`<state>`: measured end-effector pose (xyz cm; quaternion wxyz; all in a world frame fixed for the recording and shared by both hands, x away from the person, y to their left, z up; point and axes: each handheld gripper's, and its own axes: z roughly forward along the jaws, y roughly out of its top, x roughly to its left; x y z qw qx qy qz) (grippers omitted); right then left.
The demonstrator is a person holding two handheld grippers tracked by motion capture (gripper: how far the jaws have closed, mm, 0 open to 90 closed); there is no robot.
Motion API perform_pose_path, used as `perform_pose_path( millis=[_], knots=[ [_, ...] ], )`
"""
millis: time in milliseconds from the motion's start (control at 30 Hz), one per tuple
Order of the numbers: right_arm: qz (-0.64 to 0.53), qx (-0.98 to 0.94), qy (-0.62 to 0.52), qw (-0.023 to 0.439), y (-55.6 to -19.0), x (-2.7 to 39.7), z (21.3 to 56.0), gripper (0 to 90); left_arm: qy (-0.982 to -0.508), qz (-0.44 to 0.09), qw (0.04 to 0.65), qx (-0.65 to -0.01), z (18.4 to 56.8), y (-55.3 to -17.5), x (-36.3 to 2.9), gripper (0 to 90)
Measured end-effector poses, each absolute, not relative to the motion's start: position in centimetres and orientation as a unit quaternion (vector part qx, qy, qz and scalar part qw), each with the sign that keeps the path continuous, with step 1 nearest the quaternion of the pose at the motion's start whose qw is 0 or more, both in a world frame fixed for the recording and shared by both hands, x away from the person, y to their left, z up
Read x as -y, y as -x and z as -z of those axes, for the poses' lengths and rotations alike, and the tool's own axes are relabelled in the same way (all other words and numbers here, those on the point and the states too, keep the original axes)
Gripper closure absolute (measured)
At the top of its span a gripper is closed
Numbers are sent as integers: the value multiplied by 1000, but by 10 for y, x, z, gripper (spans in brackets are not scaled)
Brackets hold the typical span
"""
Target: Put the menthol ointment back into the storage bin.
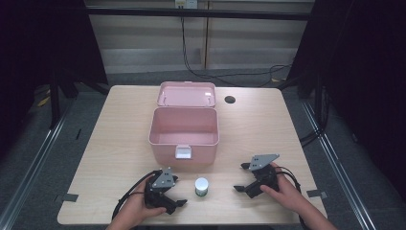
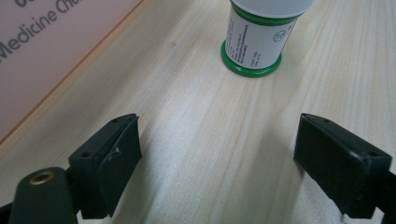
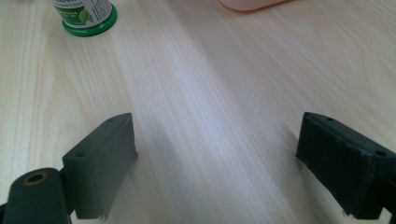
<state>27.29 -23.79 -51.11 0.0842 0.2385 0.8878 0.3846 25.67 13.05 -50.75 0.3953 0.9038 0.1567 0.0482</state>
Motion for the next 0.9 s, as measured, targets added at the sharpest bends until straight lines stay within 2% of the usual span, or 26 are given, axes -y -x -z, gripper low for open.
perform_pose_path(
  millis=[100,233,367,600,900],
  knots=[
    [-385,-888,-238,84,-273,238,511,110,-903,-49,394,-163,507,-256,-130,133],
    [-385,-888,-238,84,-273,238,511,110,-921,-42,346,-173,498,-257,-123,158],
    [-385,-888,-238,84,-273,238,511,110,-938,1,285,-197,483,-258,-111,212],
    [-385,-888,-238,84,-273,238,511,110,-956,25,209,-205,459,-263,-90,269],
    [-385,-888,-238,84,-273,238,511,110,-965,35,181,-188,443,-268,-68,291]
  ],
)
